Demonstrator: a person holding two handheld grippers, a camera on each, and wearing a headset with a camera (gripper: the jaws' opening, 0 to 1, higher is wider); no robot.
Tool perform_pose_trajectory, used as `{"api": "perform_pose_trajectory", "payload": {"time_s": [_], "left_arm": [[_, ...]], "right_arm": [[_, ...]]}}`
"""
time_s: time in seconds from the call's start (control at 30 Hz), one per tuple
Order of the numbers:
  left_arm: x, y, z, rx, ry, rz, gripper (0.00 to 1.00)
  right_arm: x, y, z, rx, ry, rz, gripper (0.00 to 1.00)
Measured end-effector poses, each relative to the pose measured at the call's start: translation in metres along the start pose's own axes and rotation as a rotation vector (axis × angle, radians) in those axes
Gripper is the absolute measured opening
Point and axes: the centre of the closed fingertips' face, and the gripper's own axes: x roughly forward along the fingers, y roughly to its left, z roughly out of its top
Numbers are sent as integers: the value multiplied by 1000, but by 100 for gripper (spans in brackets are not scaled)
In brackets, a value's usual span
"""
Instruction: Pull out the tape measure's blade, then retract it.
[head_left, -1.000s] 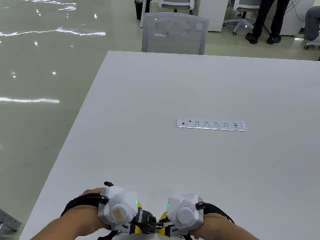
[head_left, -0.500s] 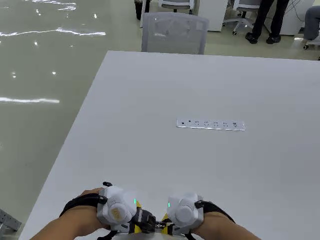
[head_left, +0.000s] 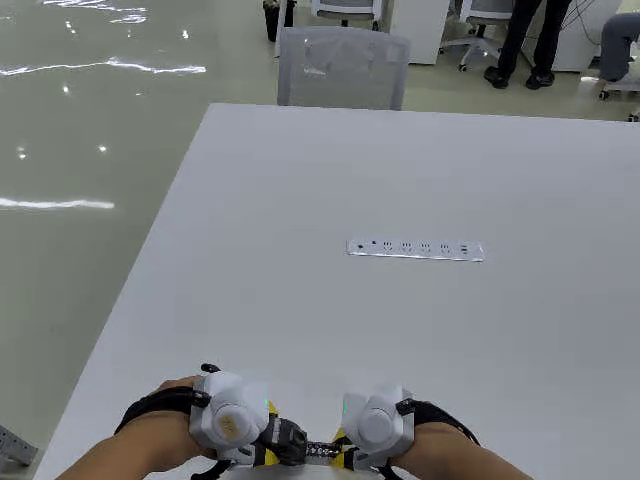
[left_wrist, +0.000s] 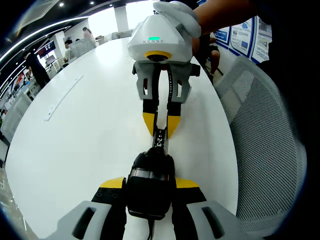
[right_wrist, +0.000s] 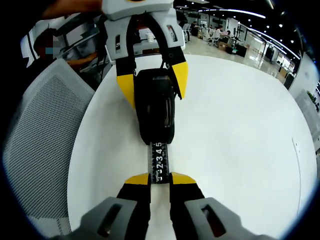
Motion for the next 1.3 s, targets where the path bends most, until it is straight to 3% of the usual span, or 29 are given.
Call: {"api": "perform_pose_trajectory", "payload": {"time_s": [1.3], "left_arm": [[1, 1, 0, -14, 2, 2, 31]], "right_arm": [[-19, -3, -26, 28, 17, -14, 12]]}}
